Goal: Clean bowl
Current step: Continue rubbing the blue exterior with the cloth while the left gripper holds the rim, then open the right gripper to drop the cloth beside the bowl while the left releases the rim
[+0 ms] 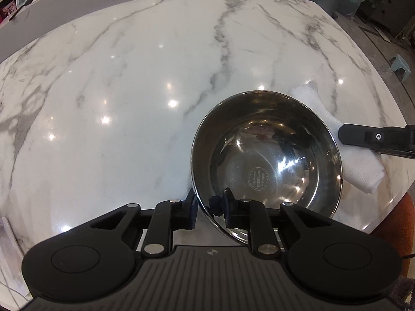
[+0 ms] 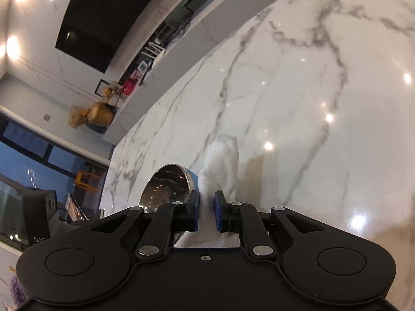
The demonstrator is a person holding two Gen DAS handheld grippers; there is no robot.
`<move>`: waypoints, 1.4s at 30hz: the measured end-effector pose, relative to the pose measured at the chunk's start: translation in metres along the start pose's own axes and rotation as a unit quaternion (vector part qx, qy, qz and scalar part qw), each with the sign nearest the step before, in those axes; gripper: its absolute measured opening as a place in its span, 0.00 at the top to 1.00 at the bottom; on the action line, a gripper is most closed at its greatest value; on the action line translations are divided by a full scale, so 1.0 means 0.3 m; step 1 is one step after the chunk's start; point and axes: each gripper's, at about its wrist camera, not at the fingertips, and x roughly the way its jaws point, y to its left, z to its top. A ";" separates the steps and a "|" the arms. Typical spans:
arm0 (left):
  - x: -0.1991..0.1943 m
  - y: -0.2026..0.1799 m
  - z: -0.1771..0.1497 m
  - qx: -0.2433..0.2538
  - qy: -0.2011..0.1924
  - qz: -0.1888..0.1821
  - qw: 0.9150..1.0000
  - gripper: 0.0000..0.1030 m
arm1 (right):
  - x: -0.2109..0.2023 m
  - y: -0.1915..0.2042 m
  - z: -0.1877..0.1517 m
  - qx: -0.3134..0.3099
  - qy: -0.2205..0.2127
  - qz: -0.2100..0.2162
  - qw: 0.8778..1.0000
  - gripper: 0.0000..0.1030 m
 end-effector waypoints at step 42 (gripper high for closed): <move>-0.166 0.038 -0.092 -0.076 -0.174 -0.009 0.982 0.25 | 0.009 0.228 -0.215 -0.203 -0.034 -0.220 0.953 0.60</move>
